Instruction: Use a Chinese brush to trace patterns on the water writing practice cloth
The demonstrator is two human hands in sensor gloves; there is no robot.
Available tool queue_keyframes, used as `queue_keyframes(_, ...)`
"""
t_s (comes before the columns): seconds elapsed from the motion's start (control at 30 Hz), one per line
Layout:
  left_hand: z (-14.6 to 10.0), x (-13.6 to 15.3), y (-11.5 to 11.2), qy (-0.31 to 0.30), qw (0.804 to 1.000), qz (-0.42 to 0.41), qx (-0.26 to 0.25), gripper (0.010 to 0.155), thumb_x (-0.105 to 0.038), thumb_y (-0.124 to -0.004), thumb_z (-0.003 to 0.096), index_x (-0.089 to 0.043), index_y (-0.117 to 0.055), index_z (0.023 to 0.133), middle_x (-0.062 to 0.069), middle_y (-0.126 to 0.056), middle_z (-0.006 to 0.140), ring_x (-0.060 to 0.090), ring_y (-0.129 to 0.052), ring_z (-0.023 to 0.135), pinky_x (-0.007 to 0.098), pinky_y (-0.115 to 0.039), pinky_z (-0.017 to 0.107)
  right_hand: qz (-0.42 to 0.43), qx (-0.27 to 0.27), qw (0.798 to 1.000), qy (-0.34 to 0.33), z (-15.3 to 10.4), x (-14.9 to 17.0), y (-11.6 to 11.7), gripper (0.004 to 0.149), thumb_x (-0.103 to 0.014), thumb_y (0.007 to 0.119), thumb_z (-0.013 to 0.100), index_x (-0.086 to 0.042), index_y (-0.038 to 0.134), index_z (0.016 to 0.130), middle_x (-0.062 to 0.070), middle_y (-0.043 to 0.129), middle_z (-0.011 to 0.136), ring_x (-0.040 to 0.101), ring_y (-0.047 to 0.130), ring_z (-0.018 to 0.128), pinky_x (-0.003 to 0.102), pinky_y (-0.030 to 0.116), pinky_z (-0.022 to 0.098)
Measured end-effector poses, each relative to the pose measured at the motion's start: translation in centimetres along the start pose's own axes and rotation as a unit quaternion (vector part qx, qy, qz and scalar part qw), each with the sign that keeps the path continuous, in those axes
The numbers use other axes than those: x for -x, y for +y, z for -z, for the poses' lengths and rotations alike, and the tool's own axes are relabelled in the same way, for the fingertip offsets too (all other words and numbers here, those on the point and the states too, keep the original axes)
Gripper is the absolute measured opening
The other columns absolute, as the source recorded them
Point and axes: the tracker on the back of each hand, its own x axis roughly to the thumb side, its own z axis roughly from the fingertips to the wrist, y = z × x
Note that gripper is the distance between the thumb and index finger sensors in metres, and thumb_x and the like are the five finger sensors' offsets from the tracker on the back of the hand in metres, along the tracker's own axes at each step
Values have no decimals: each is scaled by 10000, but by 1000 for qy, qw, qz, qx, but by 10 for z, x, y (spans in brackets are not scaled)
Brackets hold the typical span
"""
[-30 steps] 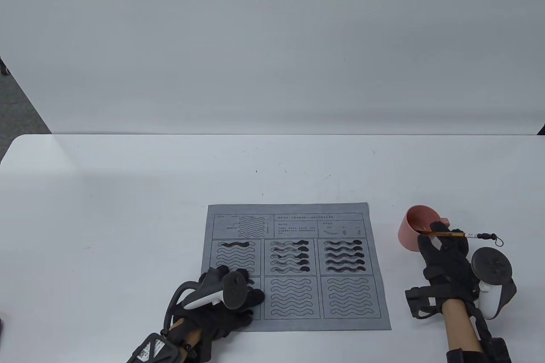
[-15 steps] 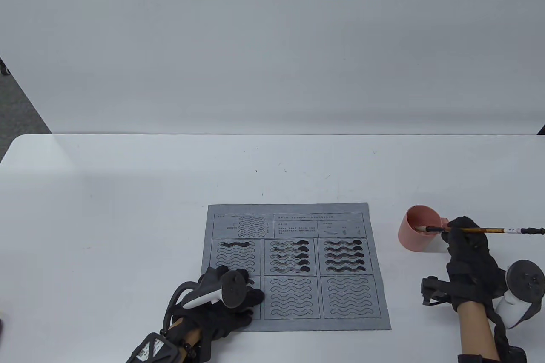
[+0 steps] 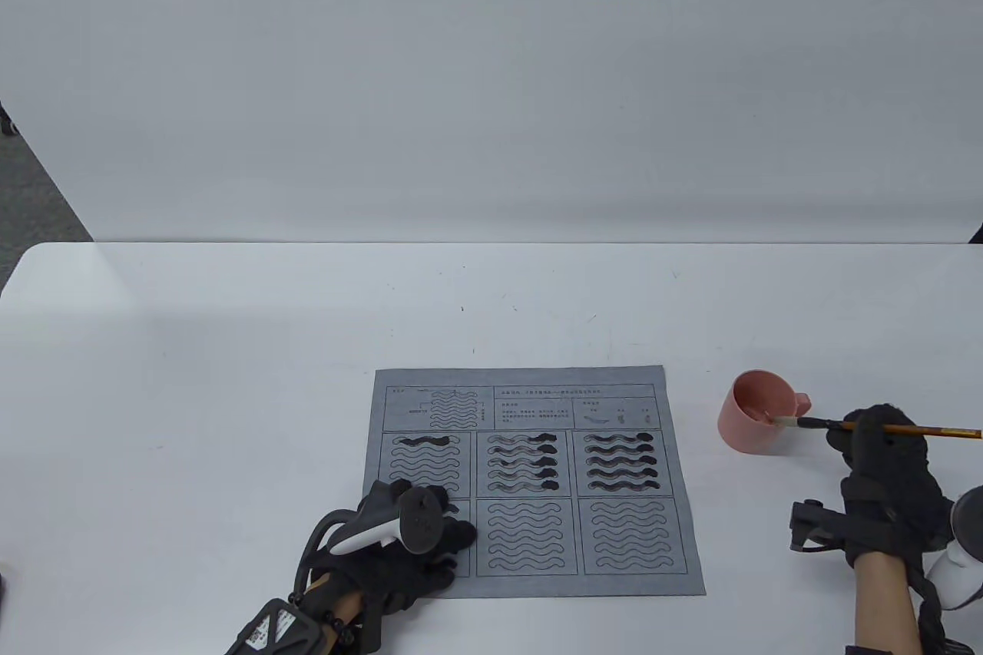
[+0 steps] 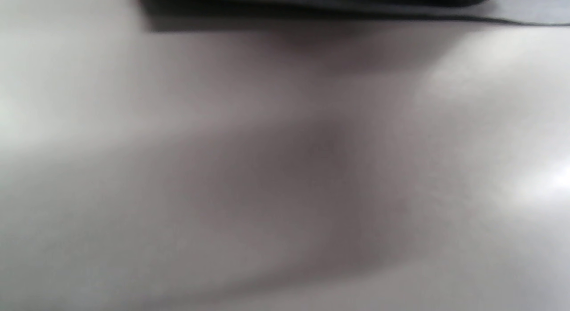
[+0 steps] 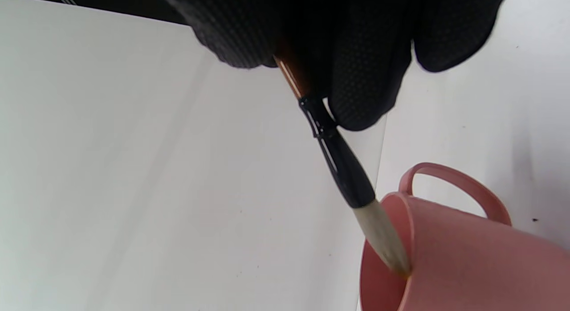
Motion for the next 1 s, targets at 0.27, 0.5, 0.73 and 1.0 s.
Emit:
queue_keyframes(0.27,0,0,0,1,1000,-1,2,652,-621,-556,475,-732,-106,933,-214,189,1092,281,206,1034,609,5,751,7,35,999,12,1,7,-7,383,-280,828,544,-58,708,832,177,882,815,346,1008,589,621,751,534)
queue_keyframes(0.5,1,1,0,1,1000,-2,4,652,-621,-553,475,-731,-102,932,-215,192,1088,278,212,1030,607,10,750,-9,32,999,30,2,10,-8,377,-288,841,540,-58,722,815,180,892,804,352,1011,577,627,750,527)
queue_keyframes(0.73,1,1,-1,1,1000,-2,6,648,-622,-550,474,-733,-103,929,-217,195,1085,277,215,1029,606,13,748,-22,41,997,56,6,12,-22,370,-286,837,547,-60,729,820,183,897,802,350,1005,570,620,733,550)
queue_keyframes(1.0,1,1,-1,2,1000,-1,8,647,-625,-543,474,-735,-93,926,-218,204,1081,274,222,1026,604,18,748,18,50,995,79,7,14,-28,361,-292,858,535,-82,756,811,174,914,788,338,992,538,615,727,539)
